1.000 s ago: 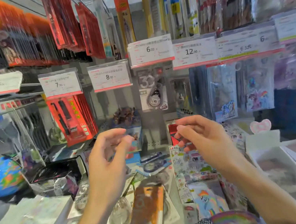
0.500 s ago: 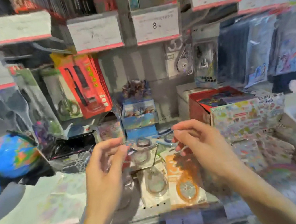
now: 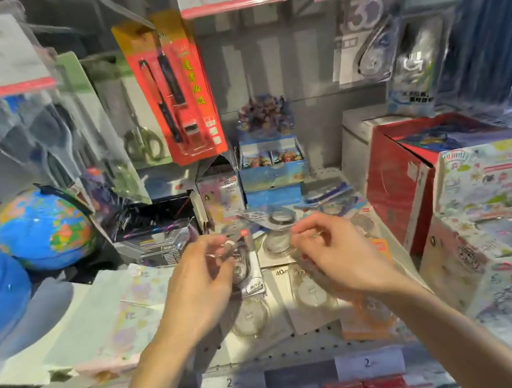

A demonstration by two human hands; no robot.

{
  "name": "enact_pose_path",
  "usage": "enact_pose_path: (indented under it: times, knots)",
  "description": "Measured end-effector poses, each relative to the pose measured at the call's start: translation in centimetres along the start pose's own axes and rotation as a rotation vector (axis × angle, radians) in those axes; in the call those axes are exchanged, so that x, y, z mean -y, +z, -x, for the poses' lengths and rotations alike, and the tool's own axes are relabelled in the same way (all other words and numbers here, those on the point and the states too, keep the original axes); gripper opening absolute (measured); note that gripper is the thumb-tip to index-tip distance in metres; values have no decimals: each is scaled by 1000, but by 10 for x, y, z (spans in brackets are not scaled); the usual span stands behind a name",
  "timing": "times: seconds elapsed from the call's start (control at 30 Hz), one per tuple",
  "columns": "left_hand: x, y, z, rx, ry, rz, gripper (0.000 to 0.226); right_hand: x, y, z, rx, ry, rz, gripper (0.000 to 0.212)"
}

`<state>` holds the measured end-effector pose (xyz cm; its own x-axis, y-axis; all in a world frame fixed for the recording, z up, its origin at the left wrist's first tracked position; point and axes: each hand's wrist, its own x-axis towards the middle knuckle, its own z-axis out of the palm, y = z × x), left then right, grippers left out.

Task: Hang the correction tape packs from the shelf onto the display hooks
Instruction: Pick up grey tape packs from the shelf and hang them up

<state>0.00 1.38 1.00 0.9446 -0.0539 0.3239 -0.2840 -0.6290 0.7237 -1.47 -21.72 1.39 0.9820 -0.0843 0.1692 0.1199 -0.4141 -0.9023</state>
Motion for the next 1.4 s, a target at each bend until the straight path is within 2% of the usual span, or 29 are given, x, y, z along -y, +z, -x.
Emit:
enact_pose_path:
  times: [0.07,0.17,0.23,0.33,0.5,0.63,0.8,0.87,0.97,1.03,1.2,1.27,1.4]
  knots:
    - [3,3,-9,70,37,-241,37,-6,11,-14,74,-4,107,7]
    - [5,7,-18,178,49,-571,30,-7,25,-28,189,-53,298,16]
    - [10,7,-21,214,46,-681,32,-6,30,-34,236,-84,440,19]
    - [16,6,-25,272,58,-701,37,-5,36,-40,266,-119,571,33]
    - [13,5,-26,342,39,-526,26,-4,42,-39,343,-120,637,41]
    - [10,5,-26,313,-19,-414,19,-7,37,-36,356,-147,544,31]
    - [7,9,-27,329,-93,-409,44,-12,38,-29,361,-145,542,36]
    - [8,11,-27,300,-103,-338,49,-13,38,-29,351,-144,523,37]
    - [12,10,-27,221,-146,-162,75,-17,39,-28,337,-124,480,38]
    - [15,10,-26,162,-192,-48,88,-21,40,-27,322,-69,404,33]
    - [22,14,-25,110,-297,339,73,-30,46,-29,254,55,64,5]
    - [22,15,-26,109,-299,427,60,-28,47,-29,215,89,-98,11]
    - [21,17,-27,143,-272,573,63,-18,46,-29,153,154,-349,21]
